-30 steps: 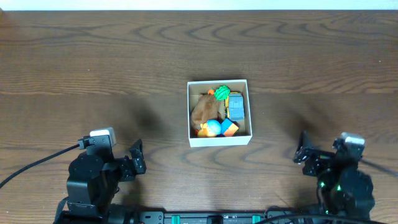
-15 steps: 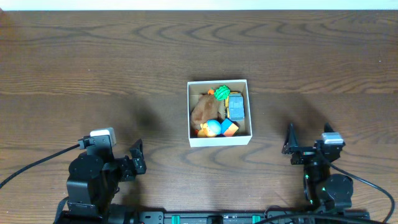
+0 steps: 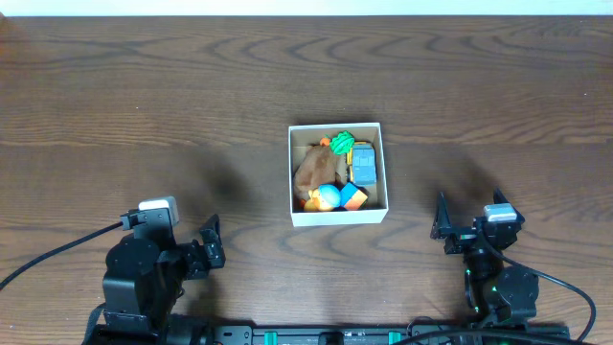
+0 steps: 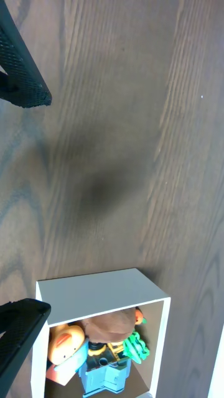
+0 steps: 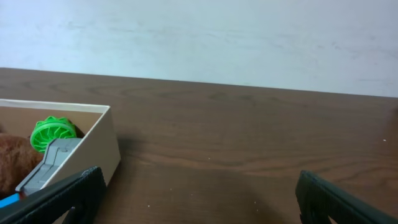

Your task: Pack container

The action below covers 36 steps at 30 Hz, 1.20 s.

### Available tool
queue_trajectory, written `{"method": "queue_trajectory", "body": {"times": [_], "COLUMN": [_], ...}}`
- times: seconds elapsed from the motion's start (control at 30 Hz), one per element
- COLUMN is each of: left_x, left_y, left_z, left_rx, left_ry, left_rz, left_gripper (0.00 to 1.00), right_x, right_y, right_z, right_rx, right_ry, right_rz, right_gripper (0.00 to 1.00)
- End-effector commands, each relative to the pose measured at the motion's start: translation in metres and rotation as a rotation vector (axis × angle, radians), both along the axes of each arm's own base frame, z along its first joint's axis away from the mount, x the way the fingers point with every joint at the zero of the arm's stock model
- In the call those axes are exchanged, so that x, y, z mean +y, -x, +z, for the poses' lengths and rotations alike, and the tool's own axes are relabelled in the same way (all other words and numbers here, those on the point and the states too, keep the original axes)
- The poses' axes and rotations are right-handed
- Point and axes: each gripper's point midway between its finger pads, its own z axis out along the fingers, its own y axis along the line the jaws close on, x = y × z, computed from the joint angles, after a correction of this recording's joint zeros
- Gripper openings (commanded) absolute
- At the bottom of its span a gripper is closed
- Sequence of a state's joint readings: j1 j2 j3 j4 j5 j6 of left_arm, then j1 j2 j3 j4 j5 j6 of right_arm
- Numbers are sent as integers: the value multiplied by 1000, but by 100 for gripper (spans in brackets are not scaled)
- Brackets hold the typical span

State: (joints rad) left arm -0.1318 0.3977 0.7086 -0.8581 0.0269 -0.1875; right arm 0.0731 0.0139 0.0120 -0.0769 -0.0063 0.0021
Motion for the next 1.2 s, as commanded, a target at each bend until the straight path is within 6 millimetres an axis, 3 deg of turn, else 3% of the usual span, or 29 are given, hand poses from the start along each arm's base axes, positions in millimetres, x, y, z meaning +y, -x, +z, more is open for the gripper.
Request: {"method": "queue_trajectory", "body": {"times": [0.0,0.53,0.6,0.77,0.9,1.03,1.17], "left_x": [0,0,8,11,17,17,19], "left_y": [0,0,0,5,8,-7,-36], "left_z": [-2,-2,-2,-10,-30,-48,-42], "left_rx": [10,10,6,13,-15,-131,-346], "left_ry": [14,14,-58,-151,-228,-313,-353], "left_rz": [7,7,15,-41,-69,-107,-66], "left_gripper": [98,98,98,98,98,98,98], "right_x": [-1,-1,-1,-1,-1,-1,-1], "right_y": [0,0,0,0,0,0,0], "right_z": [0,0,-1,-1,-1,-1,-1], "right_rx": [-6,-6,-6,-6,-6,-6,-6], "right_ry": [17,17,17,17,17,17,17], "right_rz": [1,1,1,1,1,1,1], "right_gripper": [99,99,99,99,99,99,99]}}
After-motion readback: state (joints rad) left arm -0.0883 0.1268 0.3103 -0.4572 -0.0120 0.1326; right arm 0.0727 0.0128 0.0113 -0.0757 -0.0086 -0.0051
